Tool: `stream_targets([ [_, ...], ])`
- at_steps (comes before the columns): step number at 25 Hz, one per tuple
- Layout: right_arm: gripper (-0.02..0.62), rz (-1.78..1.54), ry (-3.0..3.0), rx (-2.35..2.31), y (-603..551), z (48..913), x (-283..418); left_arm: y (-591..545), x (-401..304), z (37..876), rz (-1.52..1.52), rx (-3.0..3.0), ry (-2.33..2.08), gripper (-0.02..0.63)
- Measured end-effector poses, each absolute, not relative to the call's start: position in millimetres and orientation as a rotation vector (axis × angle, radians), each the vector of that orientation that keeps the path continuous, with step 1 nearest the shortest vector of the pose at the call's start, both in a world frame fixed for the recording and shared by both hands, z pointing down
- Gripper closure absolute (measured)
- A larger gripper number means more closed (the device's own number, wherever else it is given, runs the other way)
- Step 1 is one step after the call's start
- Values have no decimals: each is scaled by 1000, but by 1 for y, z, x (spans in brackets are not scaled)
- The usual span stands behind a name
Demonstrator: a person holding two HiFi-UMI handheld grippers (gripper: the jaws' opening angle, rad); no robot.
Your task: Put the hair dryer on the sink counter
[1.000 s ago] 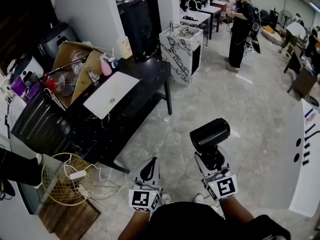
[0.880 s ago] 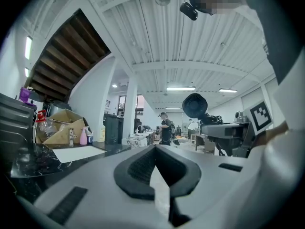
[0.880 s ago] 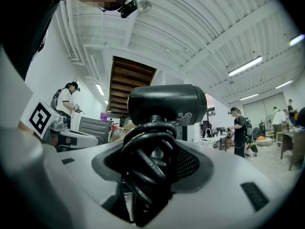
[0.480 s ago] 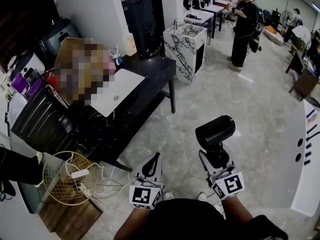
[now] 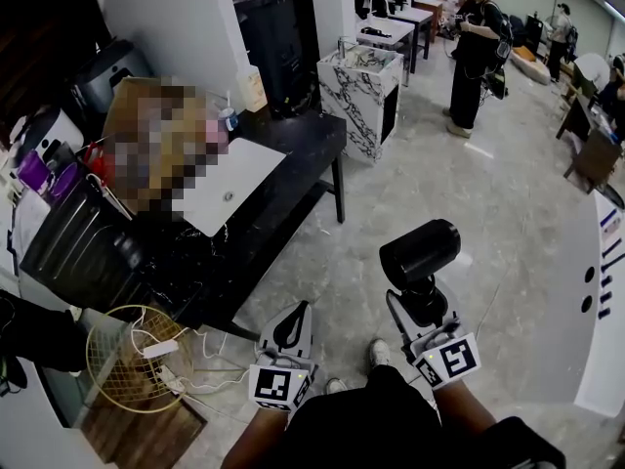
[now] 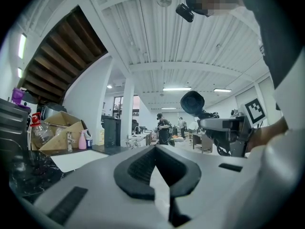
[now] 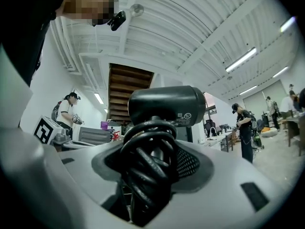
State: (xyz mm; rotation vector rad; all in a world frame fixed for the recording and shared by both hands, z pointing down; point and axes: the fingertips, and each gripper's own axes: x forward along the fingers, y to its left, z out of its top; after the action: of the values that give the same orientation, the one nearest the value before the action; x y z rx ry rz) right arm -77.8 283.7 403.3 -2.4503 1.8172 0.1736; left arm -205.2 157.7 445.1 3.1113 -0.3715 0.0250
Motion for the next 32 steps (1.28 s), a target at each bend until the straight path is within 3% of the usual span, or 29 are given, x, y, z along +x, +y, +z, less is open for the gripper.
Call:
stream_targets([
  [22,339,144,2033,-2378,174,410,73,61,-50,441,16,3101,-583,612],
  [32,339,82,2177,-2269,127,418,115,28,-21,450,36,3028,-756,612],
])
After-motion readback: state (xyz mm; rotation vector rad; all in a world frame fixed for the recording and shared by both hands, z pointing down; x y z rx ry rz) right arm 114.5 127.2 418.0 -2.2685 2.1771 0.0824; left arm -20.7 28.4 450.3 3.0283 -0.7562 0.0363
